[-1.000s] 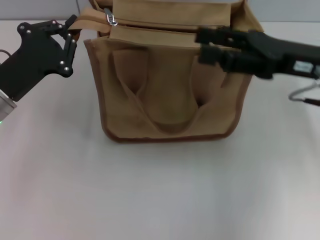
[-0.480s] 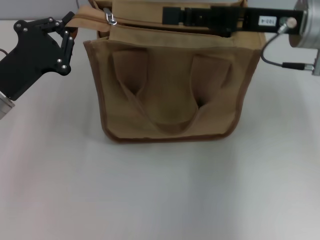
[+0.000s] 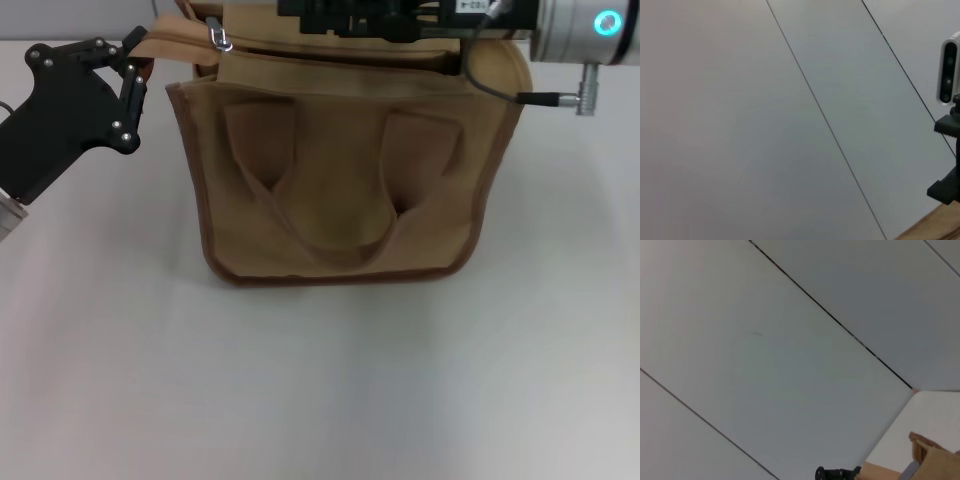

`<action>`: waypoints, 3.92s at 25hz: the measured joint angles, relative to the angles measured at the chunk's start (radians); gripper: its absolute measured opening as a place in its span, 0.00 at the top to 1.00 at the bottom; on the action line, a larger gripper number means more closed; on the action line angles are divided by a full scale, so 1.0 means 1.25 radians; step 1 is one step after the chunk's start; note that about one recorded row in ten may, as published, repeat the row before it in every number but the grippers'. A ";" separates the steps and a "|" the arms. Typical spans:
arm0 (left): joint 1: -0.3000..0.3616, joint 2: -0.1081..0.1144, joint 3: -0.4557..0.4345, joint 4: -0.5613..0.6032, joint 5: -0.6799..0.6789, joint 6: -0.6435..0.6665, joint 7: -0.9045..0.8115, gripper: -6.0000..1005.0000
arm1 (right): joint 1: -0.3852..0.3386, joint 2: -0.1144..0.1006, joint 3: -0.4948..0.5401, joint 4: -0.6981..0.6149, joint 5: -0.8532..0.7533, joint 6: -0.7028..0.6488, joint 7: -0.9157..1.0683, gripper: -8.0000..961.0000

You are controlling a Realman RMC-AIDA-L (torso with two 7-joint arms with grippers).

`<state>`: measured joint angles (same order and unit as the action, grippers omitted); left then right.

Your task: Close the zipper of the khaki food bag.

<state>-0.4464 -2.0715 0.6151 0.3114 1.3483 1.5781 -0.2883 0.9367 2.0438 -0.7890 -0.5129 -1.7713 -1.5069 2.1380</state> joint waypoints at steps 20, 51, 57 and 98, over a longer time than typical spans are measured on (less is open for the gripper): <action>-0.010 -0.001 0.000 -0.010 0.000 0.032 0.030 0.98 | 0.038 0.019 -0.077 -0.009 0.000 0.081 -0.057 0.21; -0.018 0.001 -0.011 -0.010 -0.018 -0.003 0.004 0.98 | -0.057 0.024 -0.106 -0.230 0.023 0.085 -0.429 0.21; -0.017 0.000 -0.011 -0.019 -0.019 -0.004 0.001 0.98 | -0.058 0.027 -0.178 -0.320 -0.058 0.127 -0.579 0.22; -0.023 0.002 -0.003 -0.033 -0.018 0.004 -0.024 0.98 | -0.004 0.035 -0.461 -0.399 -0.190 0.353 -0.737 0.26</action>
<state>-0.4748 -2.0692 0.6117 0.2700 1.3253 1.5831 -0.3187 0.9322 2.0872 -1.3659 -1.0118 -2.0094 -1.0662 1.2163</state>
